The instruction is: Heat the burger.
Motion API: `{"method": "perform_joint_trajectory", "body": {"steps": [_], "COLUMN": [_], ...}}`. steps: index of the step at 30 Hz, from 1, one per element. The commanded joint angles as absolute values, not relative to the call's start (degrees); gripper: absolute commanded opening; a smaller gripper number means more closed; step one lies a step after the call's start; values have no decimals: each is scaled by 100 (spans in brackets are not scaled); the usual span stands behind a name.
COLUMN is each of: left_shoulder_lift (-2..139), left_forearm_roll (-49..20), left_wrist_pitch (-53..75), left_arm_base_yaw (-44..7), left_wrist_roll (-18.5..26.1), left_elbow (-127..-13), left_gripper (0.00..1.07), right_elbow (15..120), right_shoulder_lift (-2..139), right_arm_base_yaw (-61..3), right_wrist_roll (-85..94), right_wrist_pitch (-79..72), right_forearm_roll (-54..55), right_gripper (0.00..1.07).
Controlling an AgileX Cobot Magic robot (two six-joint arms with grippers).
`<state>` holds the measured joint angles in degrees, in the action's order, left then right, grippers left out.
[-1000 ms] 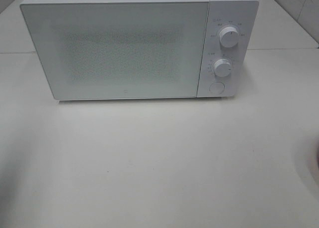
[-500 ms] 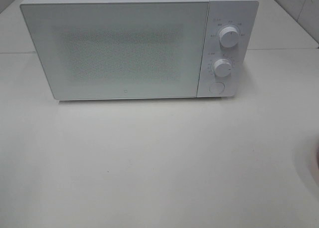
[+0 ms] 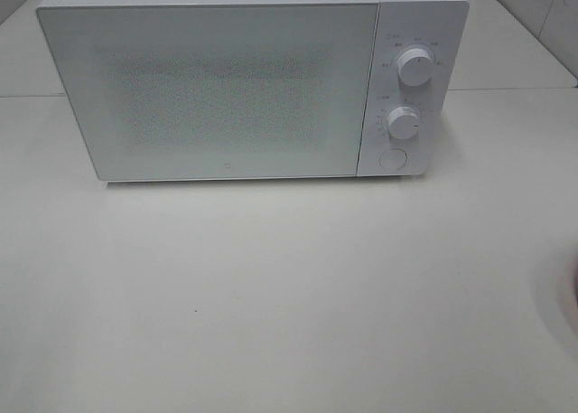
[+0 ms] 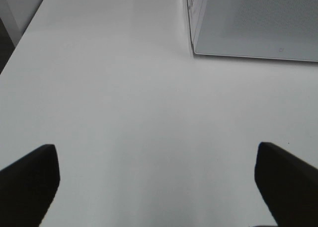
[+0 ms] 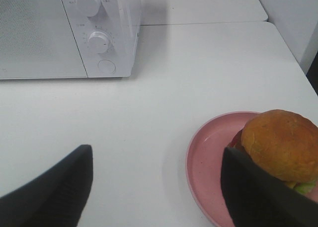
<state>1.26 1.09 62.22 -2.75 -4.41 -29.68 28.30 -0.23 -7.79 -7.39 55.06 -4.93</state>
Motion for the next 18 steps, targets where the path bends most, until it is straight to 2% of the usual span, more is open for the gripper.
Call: {"method": "perform_joint_trajectory", "body": {"steps": [1,7,18], "left_shoulder_lift": [-132,-138,-138], "left_forearm_roll": [52,52,52], "left_wrist_pitch": [6136,6136,6136], "left_arm_base_yaw": [-246,229,229], "left_wrist_roll": [-424,-424,-401], "left_elbow": [-2962,-2962,-2962], "left_gripper": [100,100,100], "right_elbow": [2825,2825,2825], "right_shoulder_lift": [-189,-189,-189], "right_arm_base_yaw": [-745,-745,-745], "right_wrist_roll": [-716,-716,-716], "right_wrist_pitch": [5506,5506,5506], "right_forearm_roll": [-481,-481,-481], "right_gripper": [71,71,71]}}
